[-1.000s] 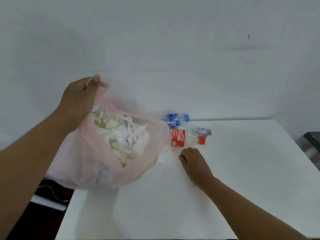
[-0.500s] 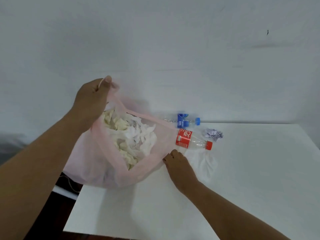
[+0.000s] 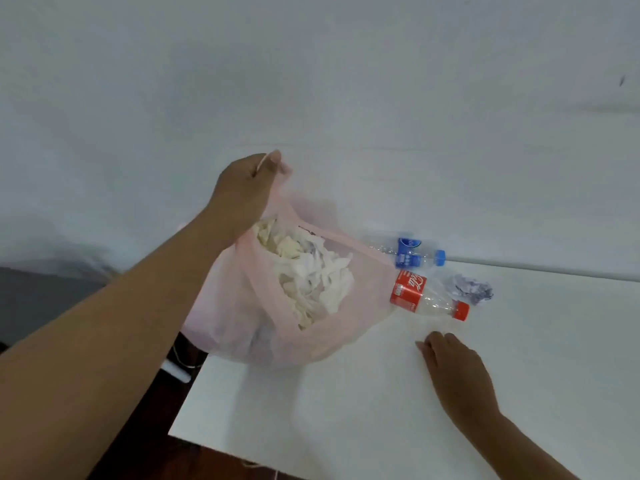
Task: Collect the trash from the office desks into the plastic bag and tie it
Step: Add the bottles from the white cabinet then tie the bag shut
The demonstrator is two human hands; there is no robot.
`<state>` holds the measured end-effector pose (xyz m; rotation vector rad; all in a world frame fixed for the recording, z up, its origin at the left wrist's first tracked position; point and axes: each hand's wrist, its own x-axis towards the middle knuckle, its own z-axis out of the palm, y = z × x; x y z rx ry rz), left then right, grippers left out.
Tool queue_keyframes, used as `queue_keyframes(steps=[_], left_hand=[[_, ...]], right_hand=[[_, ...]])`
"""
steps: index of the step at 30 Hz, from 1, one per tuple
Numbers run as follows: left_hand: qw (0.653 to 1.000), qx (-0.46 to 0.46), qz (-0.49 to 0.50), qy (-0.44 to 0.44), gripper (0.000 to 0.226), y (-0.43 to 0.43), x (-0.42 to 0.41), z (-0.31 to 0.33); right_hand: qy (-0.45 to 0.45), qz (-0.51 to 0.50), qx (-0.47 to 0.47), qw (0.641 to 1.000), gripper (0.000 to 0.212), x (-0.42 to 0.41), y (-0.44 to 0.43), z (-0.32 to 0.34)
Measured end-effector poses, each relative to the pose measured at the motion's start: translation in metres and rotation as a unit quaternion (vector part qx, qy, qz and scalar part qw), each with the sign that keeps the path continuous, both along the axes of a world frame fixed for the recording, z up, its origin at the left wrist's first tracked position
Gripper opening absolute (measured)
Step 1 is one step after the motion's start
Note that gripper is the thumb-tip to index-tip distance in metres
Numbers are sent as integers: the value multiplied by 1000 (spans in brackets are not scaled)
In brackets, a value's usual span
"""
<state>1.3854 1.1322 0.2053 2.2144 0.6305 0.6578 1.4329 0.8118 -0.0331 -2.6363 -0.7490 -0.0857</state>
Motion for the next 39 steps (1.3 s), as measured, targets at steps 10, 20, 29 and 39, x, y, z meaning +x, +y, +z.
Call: queue_keyframes(steps=[10,20,29,39], left_hand=[[999,14,31,-2,43,14,-16,19],[998,36,44,-2,41,20,-14,17],[999,35,17,0,41,7,0,-5],[1000,-11,13,-8,39,1,1,-1]], right_hand=[[143,281,209,926,41,-26,156,177],[154,90,215,960,64,78,84,149],[242,69,-122,960,38,165,-15,71],[133,53,126,982,25,129,9,125]])
